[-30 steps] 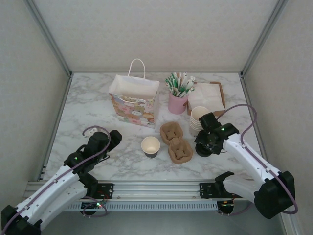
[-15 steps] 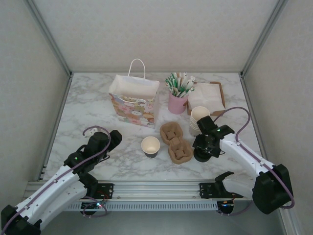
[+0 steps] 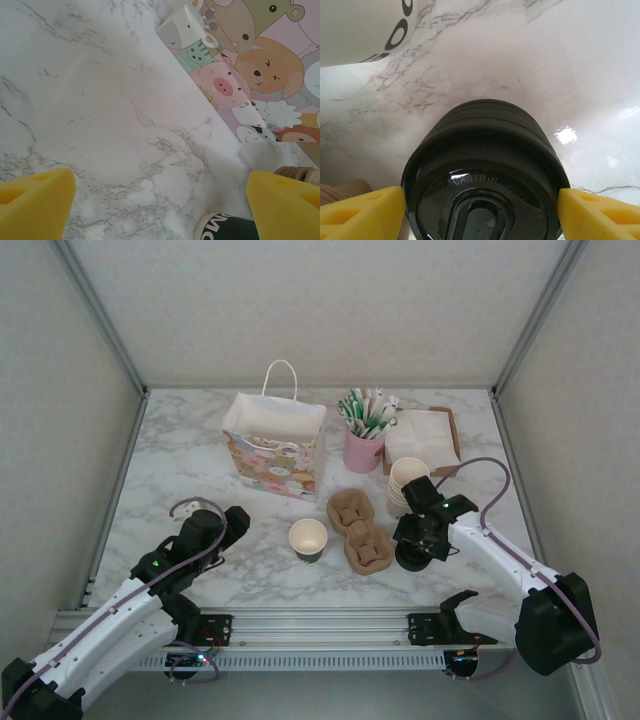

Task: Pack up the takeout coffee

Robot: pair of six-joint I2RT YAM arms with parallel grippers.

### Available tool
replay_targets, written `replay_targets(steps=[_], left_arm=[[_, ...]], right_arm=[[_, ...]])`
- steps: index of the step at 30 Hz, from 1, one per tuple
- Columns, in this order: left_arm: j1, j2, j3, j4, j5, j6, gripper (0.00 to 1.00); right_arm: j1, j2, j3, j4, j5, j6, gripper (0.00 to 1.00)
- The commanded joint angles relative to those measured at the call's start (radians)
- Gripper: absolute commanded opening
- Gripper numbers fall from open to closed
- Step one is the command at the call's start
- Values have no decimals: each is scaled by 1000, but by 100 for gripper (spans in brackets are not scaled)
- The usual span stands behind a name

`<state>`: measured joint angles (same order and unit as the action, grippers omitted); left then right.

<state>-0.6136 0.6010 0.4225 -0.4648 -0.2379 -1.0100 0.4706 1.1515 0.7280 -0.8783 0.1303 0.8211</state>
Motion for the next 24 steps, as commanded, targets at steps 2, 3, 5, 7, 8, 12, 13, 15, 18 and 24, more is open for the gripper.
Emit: replay_targets(steps=[2, 3, 5, 7, 8, 12, 13, 15, 18, 24], left_arm=[[-9, -10, 15, -10, -15, -2, 89], [-9, -10, 15, -11, -15, -2, 89], [-12, -10, 15, -13, -15, -2, 89], [-11, -10, 16, -13, -17, -2, 89], [-12, -10, 17, -11, -18, -4, 89], [-11, -7, 16, -10, -18, -2, 89], [-11, -6, 17, -8, -17, -2, 89], [-12, -3, 22, -6, -11, 3, 89], [-16, 4, 41, 10, 18, 25, 88], [-77, 64, 103, 76, 95, 73, 85]], right_arm=[[-4, 25, -2, -14, 20, -15, 80], [-4, 28, 0, -14, 19, -14, 80], [-3, 34, 3, -16, 24, -15, 78], [-3, 32, 10, -23, 26, -14, 77], [-4, 28, 14, -26, 25, -13, 76], [-1, 6, 36, -49, 20, -16, 73], [-1, 0, 42, -56, 20, -19, 73], [-3, -14, 54, -67, 21, -21, 73], [-2, -41, 68, -83, 9, -14, 73], [-2, -99, 107, -146, -16, 39, 73]])
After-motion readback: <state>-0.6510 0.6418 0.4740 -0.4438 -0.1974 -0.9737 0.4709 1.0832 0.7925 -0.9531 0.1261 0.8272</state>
